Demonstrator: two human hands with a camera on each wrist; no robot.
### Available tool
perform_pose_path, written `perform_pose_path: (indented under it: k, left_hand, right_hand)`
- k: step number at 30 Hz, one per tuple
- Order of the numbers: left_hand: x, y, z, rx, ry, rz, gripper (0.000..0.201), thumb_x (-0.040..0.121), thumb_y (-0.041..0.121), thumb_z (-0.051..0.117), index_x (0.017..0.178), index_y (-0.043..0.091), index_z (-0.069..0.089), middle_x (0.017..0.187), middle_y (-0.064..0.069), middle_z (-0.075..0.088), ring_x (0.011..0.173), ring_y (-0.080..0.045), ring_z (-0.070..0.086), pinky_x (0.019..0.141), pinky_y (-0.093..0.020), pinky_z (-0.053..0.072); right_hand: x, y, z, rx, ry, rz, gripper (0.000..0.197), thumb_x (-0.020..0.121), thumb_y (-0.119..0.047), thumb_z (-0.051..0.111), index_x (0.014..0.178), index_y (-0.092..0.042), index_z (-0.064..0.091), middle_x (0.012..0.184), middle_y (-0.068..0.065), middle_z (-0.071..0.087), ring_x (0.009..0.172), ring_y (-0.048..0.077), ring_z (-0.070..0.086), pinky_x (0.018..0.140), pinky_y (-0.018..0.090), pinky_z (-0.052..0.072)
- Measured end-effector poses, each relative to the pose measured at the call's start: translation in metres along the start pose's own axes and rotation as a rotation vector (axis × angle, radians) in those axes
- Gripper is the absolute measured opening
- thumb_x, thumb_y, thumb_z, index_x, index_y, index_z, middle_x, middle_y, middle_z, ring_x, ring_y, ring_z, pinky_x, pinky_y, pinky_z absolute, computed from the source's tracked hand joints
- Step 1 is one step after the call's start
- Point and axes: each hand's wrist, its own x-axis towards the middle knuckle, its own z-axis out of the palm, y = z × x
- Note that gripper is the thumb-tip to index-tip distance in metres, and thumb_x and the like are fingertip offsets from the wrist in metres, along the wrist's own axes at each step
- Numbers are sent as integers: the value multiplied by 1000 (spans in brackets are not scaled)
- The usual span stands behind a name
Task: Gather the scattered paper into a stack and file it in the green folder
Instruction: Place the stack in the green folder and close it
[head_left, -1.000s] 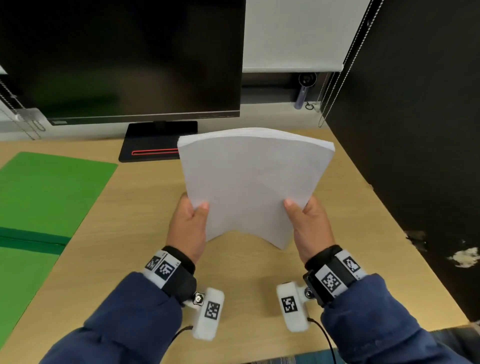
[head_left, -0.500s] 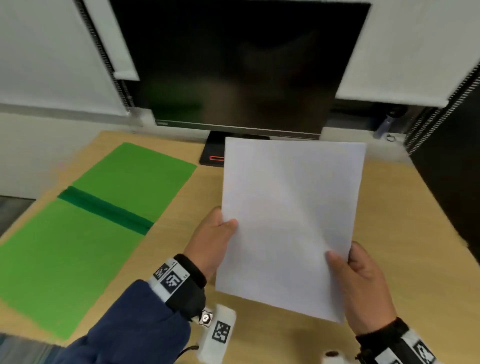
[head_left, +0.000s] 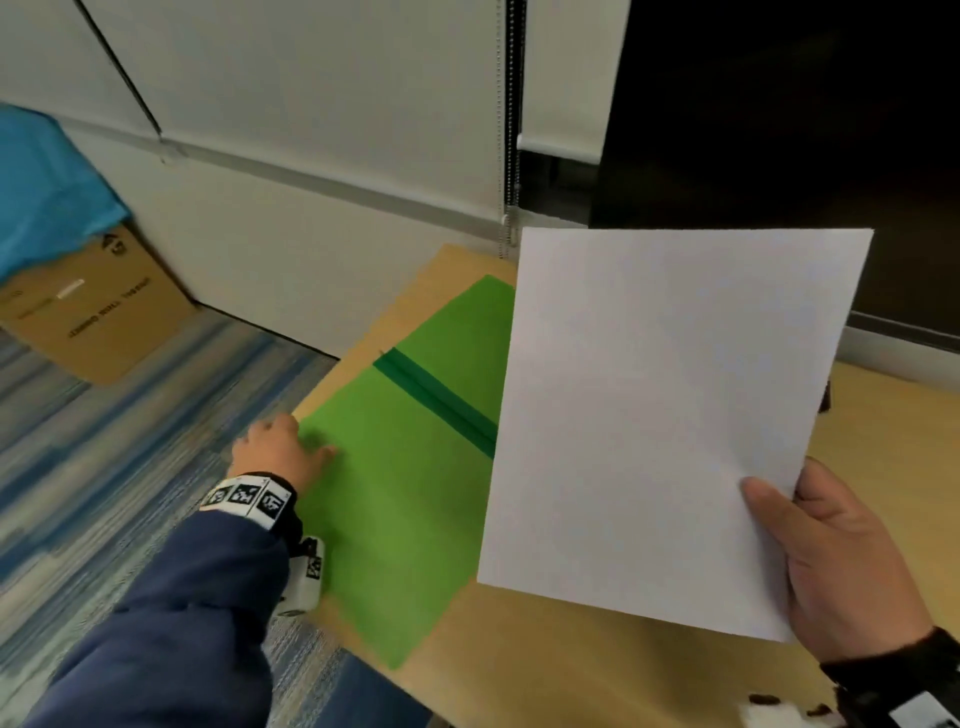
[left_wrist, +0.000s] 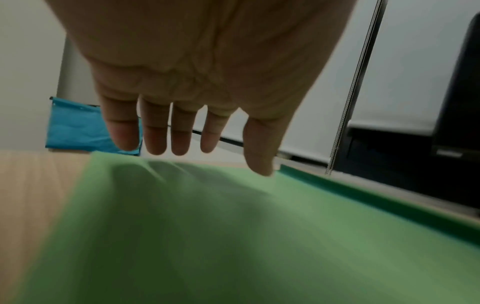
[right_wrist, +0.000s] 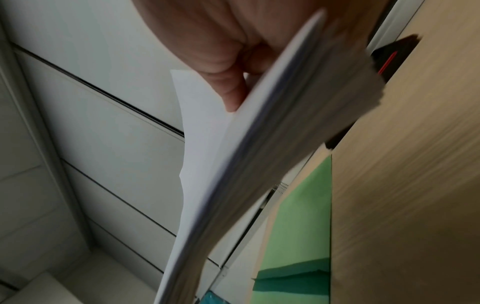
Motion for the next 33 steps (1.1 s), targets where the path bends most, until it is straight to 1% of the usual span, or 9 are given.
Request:
perform_pose_path:
  k: [3, 7, 12, 18, 21, 24, 28, 30, 33]
  left_hand:
    - [35, -20, -2, 122, -87, 15, 92, 69, 68, 73, 138, 15, 44, 146, -20, 42, 132, -44, 41, 105, -56, 43]
    - [60, -21, -6, 205, -129, 37, 107, 60, 72, 76, 143, 14, 38, 147, -19, 43, 133, -41, 43, 106, -52, 44]
    - [75, -20, 2, 170, -178, 107, 100, 62, 62, 82, 139, 13, 41, 131, -13, 60, 114, -33, 62, 92, -43, 55]
    - [80, -18, -2, 261, -147, 113, 108, 55, 75, 77, 137, 13, 43, 134, -13, 57, 123, -33, 55, 103, -44, 47]
    - [80, -17, -8, 280, -179, 147, 100, 58, 73, 77, 131, 13, 44, 127, -8, 63, 115, -28, 61, 94, -38, 50]
    - [78, -17, -14, 284, -183, 194, 86, 65, 67, 78, 126, 12, 50, 110, -4, 64, 99, -23, 63, 76, -32, 51]
    - [76, -44, -19, -137, -75, 131, 56, 73, 61, 75, 99, 14, 60, 87, -4, 65, 79, -22, 62, 67, -35, 47]
    - [62, -68, -19, -660, -80, 32, 51, 78, 65, 68, 92, 15, 63, 89, -11, 72, 79, -26, 65, 72, -40, 50]
    - [24, -98, -12, -1442, -314, -234, 52, 91, 65, 48, 100, 14, 55, 91, -16, 75, 87, -31, 67, 75, -47, 52]
  right_hand:
    - [10, 5, 29, -61, -39, -2, 31, 99, -5, 49, 115, -21, 70, 113, 4, 77, 95, 25, 75, 74, 34, 63]
    - [17, 11, 58, -103, -49, -4, 32, 99, -7, 51, 106, -27, 75, 112, 6, 77, 95, 28, 75, 80, 41, 62]
    - [19, 13, 82, -76, -45, 8, 30, 99, -5, 50, 112, -21, 72, 113, 9, 77, 95, 30, 74, 80, 44, 62]
    - [15, 14, 95, -47, -50, 16, 28, 98, -2, 49, 111, -16, 70, 109, 11, 77, 90, 28, 75, 73, 37, 63]
    - [12, 14, 99, -30, -59, 16, 28, 98, 0, 48, 115, -13, 67, 107, 10, 78, 86, 24, 75, 69, 34, 63]
    - [9, 15, 102, 11, -63, 26, 30, 98, 1, 48, 118, -11, 66, 107, 10, 78, 87, 25, 76, 69, 33, 63]
    - [7, 18, 104, 24, -56, 19, 29, 97, 3, 48, 116, -10, 66, 106, 8, 79, 87, 22, 76, 68, 30, 61]
    - [7, 20, 103, 28, -49, 18, 29, 97, 2, 48, 116, -10, 67, 107, 8, 78, 89, 22, 76, 70, 30, 61]
    - [9, 25, 101, 53, -22, 29, 28, 96, 2, 49, 115, -9, 67, 110, 10, 77, 92, 25, 74, 79, 37, 62]
